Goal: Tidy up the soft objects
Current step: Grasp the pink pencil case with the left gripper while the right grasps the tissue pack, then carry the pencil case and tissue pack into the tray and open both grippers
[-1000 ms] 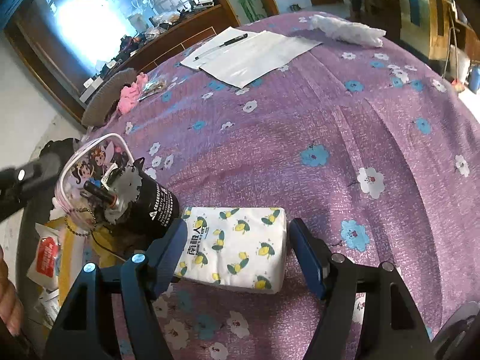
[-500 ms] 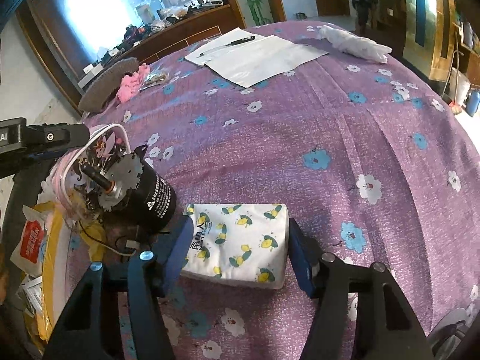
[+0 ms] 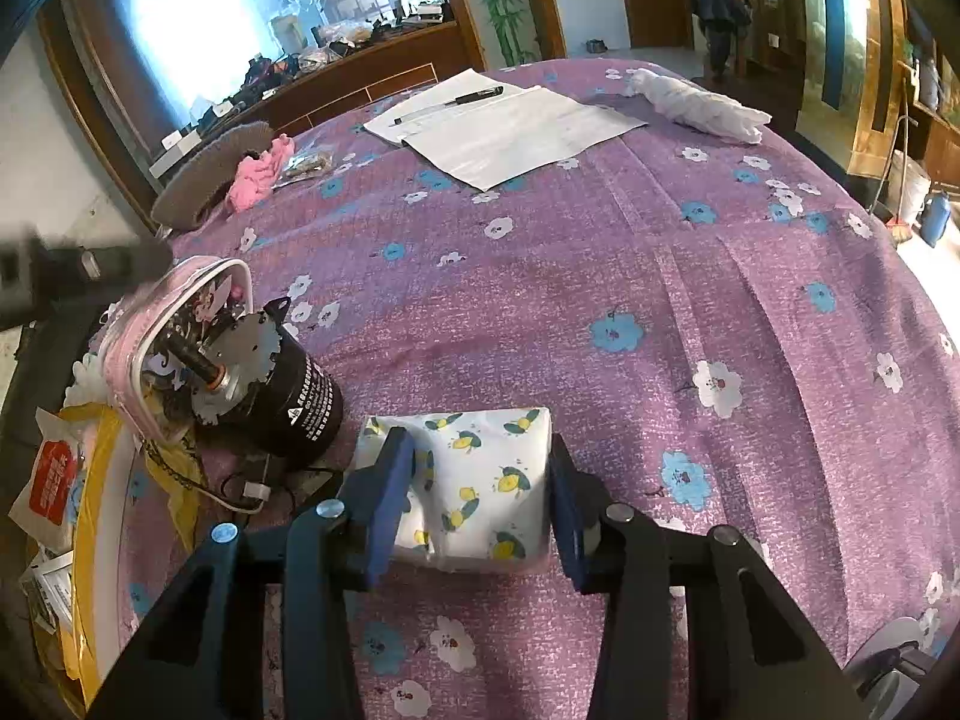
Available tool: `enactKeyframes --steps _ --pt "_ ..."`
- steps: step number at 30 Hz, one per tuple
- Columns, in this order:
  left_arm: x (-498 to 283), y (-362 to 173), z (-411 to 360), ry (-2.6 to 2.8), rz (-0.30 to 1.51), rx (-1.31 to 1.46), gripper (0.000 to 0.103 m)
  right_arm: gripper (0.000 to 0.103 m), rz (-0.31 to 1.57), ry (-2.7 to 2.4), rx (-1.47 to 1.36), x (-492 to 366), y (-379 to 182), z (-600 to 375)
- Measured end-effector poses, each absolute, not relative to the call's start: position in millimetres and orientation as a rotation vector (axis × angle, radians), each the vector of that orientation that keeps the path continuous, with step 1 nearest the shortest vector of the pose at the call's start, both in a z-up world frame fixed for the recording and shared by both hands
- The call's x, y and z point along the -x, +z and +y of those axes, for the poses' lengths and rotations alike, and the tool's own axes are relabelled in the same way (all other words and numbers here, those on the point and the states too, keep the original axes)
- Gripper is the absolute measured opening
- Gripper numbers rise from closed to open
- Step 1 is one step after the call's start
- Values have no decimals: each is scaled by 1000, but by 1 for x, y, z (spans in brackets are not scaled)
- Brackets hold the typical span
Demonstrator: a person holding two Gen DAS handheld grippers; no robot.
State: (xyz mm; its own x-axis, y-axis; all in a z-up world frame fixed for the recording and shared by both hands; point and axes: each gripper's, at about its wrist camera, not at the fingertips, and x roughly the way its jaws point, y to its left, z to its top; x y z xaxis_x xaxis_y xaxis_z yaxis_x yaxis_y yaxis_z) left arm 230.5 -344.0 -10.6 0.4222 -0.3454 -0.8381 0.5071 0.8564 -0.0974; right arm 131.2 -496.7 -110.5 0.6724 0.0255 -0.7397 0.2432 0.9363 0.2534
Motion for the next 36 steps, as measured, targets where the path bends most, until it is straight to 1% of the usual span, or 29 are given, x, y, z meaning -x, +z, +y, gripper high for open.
enactKeyframes --steps 3,5,6,10,11,12,15,18,23,27,36 --pt "-230 -15 -362 -562 1050 -261 48 42 824 -127 -344 -130 -110 -496" --pt "-231 -21 -370 -502 1024 -330 48 42 824 -126 -347 -130 -110 -496" --pt "-237 -26 -371 -481 1056 -343 48 42 823 -124 -351 -129 -110 -496" --pt "-246 -37 -358 -451 1105 -295 48 41 817 -123 -356 -127 -110 -496" --pt "-247 -37 -354 -462 1113 -277 47 39 812 -124 -358 -127 -109 -497" --pt "-246 -36 -350 -479 1113 -256 38 36 806 -124 -361 -126 -108 -497" --pt "-242 -30 -340 -497 1081 -222 32 31 789 -125 -366 -123 -105 -499" --pt "-243 -25 -324 -525 1079 -133 29 27 776 -114 -393 -121 -104 -502" --pt "-229 -6 -289 -577 1037 34 29 23 754 -98 -421 -117 -101 -505" --pt "-202 3 -254 -617 1014 167 29 19 721 -82 -437 -111 -96 -505" --pt "-132 2 -165 -663 969 442 29 19 619 -40 -401 -86 -71 -487"
